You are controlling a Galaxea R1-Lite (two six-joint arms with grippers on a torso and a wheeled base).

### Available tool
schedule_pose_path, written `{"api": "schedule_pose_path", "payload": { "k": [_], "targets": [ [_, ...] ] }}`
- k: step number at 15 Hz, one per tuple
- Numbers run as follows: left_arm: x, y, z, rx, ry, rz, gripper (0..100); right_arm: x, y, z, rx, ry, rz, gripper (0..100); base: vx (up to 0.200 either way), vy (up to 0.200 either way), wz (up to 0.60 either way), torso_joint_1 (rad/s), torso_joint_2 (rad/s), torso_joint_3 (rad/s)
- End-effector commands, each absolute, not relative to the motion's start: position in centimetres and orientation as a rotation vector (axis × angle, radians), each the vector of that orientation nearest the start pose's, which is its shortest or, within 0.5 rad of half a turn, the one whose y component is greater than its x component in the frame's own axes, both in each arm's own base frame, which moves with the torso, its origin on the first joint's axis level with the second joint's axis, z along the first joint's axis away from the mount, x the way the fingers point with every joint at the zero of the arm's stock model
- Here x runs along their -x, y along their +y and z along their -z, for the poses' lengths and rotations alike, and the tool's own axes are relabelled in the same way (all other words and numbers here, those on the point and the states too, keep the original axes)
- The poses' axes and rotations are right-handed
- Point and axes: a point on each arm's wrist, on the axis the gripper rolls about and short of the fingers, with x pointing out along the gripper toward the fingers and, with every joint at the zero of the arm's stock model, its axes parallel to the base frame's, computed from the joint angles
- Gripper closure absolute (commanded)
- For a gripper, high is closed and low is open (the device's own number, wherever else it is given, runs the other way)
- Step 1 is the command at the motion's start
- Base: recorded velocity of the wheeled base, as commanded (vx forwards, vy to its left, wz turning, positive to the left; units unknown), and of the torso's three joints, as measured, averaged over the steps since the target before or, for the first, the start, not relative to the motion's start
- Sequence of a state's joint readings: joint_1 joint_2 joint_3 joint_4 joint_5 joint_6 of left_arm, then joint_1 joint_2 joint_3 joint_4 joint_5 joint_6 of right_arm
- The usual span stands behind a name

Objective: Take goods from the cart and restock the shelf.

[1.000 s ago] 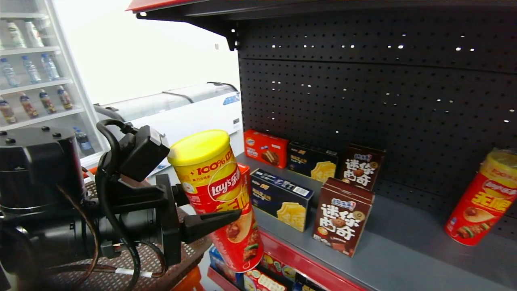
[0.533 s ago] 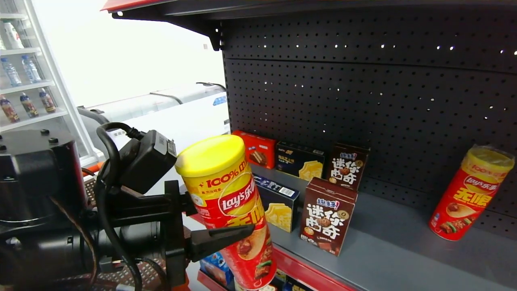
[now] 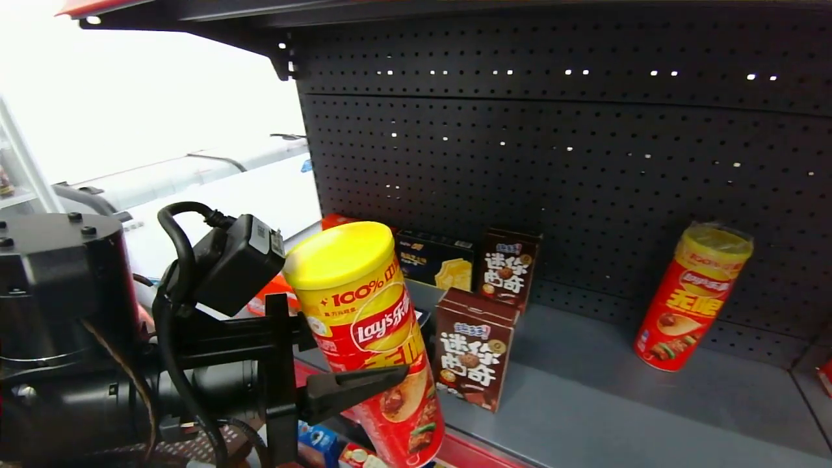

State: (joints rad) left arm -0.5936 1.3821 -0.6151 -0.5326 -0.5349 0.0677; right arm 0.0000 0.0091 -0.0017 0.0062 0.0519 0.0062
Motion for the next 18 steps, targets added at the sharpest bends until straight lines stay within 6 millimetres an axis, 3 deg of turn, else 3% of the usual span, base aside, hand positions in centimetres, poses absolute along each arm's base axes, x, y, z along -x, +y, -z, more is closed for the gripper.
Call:
{"api": "schedule_pose_path", "payload": {
  "k": [1,9,18],
  "targets": [
    [-17.5,-13.2,-20.4,-0.067,0.209,1.133,100,2.2,0.1,-7.6,-0.007,0.016,-0.054,0,0.0,0.0,-0.6,0.007,0.0,0.002],
    [-16.9,-13.7,-21.0,-0.069,0.187,1.165,100,2.2,0.1,-7.6,-0.007,0.015,-0.052,0,0.0,0.0,-0.6,0.002,0.0,0.001],
    [-16.5,-13.1,-20.6,-0.069,0.197,1.147,100,2.2,0.1,-7.6,-0.005,0.015,-0.054,0,0.0,0.0,0.0,0.0,0.0,0.0]
  ]
}}
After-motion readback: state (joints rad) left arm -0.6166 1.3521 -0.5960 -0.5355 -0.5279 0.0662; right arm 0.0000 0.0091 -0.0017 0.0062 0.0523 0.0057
